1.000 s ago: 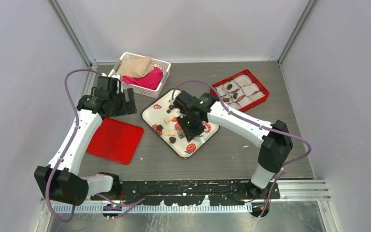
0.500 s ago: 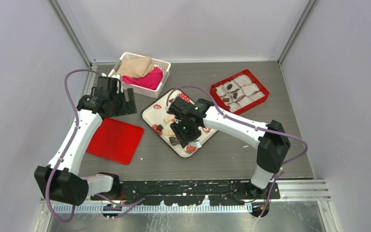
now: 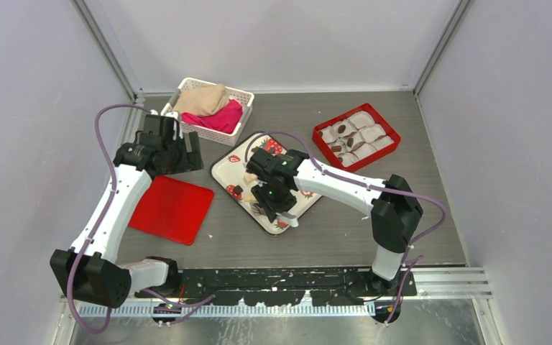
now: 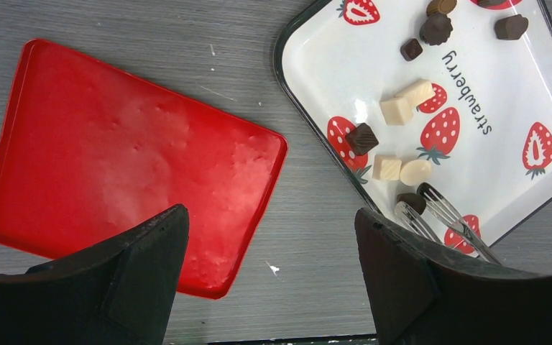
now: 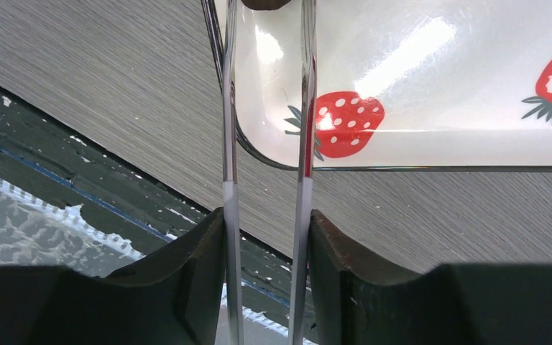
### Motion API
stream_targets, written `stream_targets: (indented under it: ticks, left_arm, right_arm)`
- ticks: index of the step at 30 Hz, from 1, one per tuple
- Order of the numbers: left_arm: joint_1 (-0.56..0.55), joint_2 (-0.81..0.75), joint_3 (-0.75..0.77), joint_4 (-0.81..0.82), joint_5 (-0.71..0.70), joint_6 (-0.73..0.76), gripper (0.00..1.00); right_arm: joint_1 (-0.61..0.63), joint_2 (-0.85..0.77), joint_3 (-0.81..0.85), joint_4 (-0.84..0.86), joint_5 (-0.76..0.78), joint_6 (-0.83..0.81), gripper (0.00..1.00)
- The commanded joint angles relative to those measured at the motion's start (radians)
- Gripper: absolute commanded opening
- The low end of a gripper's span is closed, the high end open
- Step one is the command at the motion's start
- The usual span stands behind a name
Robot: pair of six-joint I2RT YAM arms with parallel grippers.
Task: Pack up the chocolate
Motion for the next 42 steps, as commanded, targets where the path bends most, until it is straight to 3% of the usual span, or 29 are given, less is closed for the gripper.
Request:
stream_targets:
  ticks: [1, 10, 16, 24, 28, 35, 42]
  left_arm:
    - [0.005, -0.041, -0.004, 0.016, 0.011, -0.006, 0.86]
    - [0.005, -0.042, -0.006, 0.017, 0.02, -0.007, 0.86]
    - [0.005, -0.04, -0.009, 0.023, 0.024, -0.01, 0.86]
    - [0.005, -0.026, -0.007, 0.043, 0.042, -0.035, 0.85]
    - [0.005, -0.018, -0.001, 0.047, 0.072, -0.043, 0.86]
    - [0.005, 0.048, 0.038, 0.055, 0.106, -0.046, 0.86]
    - [0.005, 0.13, 0.132, 0.048, 0.115, -0.017, 0.86]
  right_arm:
    - [0.006, 0.009, 0.029, 0.007, 0.044, -0.007, 0.46]
    - [0.006, -0.034, 0.065, -0.054, 0.113, -0.019, 0.14]
    - [0.004, -0.093, 0.094, -0.092, 0.167, -0.022, 0.07]
    - [-0.066, -0.152, 0.119, -0.055, 0.217, 0.039, 0.05]
    - [-0.184, -0.189, 0.114, -0.022, 0.167, 0.087, 0.05]
    - [-0.499, -0.232, 0.113, -0.026, 0.05, 0.11, 0.05]
    - [-0.771, -0.209, 0.121, -0.051, 0.029, 0.149, 0.05]
